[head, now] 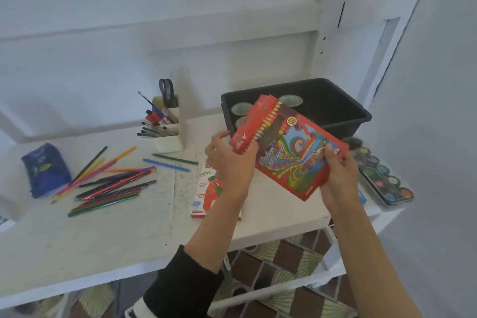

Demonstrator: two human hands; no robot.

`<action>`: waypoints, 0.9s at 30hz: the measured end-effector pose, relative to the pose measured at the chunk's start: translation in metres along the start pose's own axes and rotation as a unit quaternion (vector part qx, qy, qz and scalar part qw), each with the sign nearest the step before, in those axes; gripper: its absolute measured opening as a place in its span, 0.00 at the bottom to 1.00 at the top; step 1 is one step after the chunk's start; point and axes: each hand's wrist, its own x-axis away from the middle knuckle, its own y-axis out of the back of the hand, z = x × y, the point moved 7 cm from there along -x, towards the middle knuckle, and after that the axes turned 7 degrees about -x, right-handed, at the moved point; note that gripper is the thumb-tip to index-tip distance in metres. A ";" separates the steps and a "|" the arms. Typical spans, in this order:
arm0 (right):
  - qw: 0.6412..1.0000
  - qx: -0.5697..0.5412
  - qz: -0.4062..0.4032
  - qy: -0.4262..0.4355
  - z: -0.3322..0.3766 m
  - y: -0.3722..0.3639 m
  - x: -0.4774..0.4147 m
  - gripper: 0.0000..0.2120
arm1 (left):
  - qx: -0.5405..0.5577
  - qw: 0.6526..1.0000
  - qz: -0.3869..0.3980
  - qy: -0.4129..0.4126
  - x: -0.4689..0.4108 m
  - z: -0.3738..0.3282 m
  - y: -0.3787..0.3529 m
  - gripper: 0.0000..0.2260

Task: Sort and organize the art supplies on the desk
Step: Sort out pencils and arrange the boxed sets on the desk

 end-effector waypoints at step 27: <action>0.785 0.414 0.413 -0.205 -0.329 -0.231 0.206 0.04 | -0.357 0.930 0.052 0.072 -0.076 0.272 0.417 0.60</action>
